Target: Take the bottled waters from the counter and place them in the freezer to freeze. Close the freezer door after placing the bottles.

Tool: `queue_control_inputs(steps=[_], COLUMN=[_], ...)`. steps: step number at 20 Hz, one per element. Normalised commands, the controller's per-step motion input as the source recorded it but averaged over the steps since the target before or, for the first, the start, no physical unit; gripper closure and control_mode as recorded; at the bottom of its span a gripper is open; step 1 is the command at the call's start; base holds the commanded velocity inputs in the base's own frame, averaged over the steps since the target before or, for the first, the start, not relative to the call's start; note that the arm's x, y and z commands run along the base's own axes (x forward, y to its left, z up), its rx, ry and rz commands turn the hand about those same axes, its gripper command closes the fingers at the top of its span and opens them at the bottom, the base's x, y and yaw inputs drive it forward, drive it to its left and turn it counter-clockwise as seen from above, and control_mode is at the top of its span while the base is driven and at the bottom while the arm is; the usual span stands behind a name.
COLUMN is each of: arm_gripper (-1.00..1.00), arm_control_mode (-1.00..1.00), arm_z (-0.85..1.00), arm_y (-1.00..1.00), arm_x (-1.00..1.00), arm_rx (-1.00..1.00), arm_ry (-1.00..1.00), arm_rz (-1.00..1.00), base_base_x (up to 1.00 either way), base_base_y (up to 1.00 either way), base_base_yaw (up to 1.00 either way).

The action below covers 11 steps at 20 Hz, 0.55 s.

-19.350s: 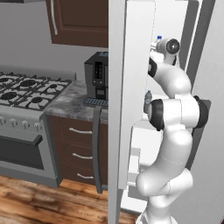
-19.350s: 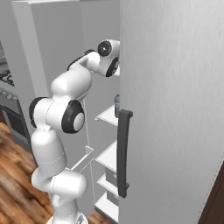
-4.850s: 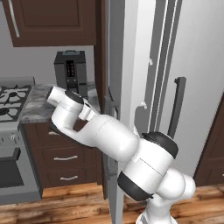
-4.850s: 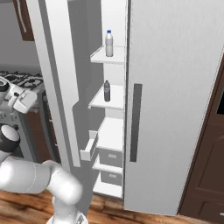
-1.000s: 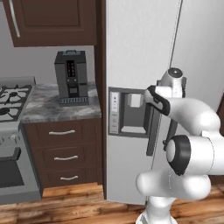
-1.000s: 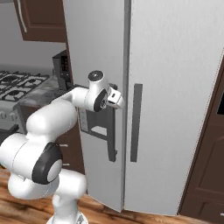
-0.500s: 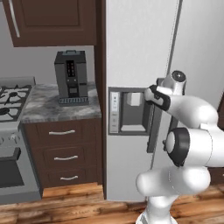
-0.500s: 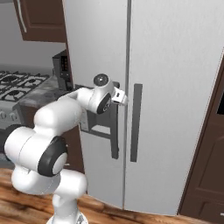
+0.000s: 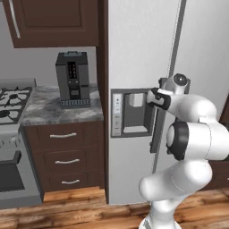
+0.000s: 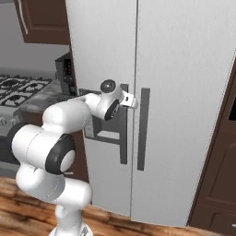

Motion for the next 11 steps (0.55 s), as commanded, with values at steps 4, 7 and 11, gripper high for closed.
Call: queue_control_inputs(steps=[4,7,11], arm_gripper=[-1.0,-1.0,-1.0], arm_control_mode=[-1.0,-1.0,-1.0], arm_z=[0.0,0.0,0.08], arm_y=[0.0,0.0,0.0], arm_x=[0.32,0.05,0.03], arm_rx=[-0.04,-0.01,0.0], arm_ry=[0.0,-0.01,0.0], arm_rz=[0.0,0.0,0.0], base_base_x=[0.0,0.0,0.0], base_base_y=[0.0,0.0,0.0], base_base_yaw=[0.0,0.0,0.0])
